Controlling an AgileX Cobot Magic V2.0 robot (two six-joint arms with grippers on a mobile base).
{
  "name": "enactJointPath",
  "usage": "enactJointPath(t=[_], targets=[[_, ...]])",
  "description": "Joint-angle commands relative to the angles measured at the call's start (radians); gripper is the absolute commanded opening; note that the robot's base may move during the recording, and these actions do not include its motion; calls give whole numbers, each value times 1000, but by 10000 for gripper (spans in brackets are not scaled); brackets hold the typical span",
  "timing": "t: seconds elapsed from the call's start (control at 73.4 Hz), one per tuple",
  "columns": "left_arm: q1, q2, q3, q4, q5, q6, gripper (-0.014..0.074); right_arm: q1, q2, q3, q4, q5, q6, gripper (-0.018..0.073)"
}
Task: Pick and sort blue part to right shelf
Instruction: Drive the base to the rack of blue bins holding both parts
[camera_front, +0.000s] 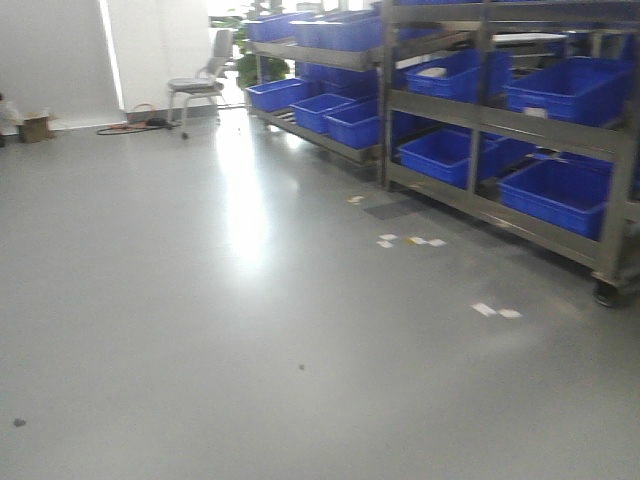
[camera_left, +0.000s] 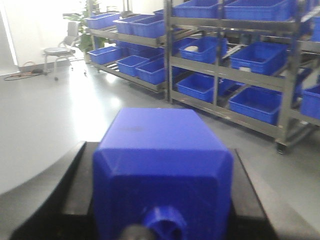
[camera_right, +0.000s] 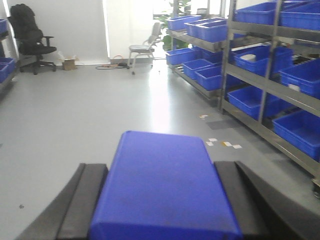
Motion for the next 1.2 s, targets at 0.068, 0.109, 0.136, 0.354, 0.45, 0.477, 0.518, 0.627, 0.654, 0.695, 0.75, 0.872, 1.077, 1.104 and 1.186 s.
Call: enactJointPath(t=[0.068, 0.109, 0.136, 0.354, 0.45, 0.477, 0.518, 0.627, 0.654, 0.695, 0.75, 0.872, 1.077, 1.104, 1.186], targets=[[-1, 17, -26, 0, -87, 0, 251, 0, 18, -29, -19, -93, -9, 236], [-1, 17, -26, 0, -87, 0, 251, 0, 18, -29, -19, -93, -9, 236], [-1, 17, -26, 0, -87, 0, 251, 0, 18, -29, -19, -92, -9, 236], [-1, 17, -26, 0, -87, 0, 251, 0, 18, -29, -19, -93, -9, 236], [-1, 17, -26, 0, -87, 0, 251, 0, 18, -29, -19, -92, -9, 236], [-1, 17, -26, 0, -87, 0, 251, 0, 18, -29, -19, -93, -9, 236], [-1, 17, -26, 0, -87, 0, 251, 0, 18, -29, -19, -92, -9, 236], [-1, 17, -26, 0, -87, 0, 251, 0, 18, -29, -19, -92, -9, 236], [-1, 17, -26, 0, -87, 0, 251, 0, 18, -29, -19, -92, -9, 236], [-1, 17, -26, 0, -87, 0, 251, 0, 18, -29, -19, -92, -9, 236], [-1, 17, -26, 0, -87, 0, 251, 0, 18, -29, -19, -92, -9, 236], [-1, 17, -26, 0, -87, 0, 251, 0, 18, -29, -19, -92, -9, 236], [-1, 17, -26, 0, -87, 0, 251, 0, 18, -29, -19, -92, -9, 236], [-1, 17, -26, 0, -87, 0, 251, 0, 18, -29, -19, -92, -9, 236], [-1, 17, -26, 0, -87, 0, 251, 0, 18, -29, -19, -92, -9, 236]])
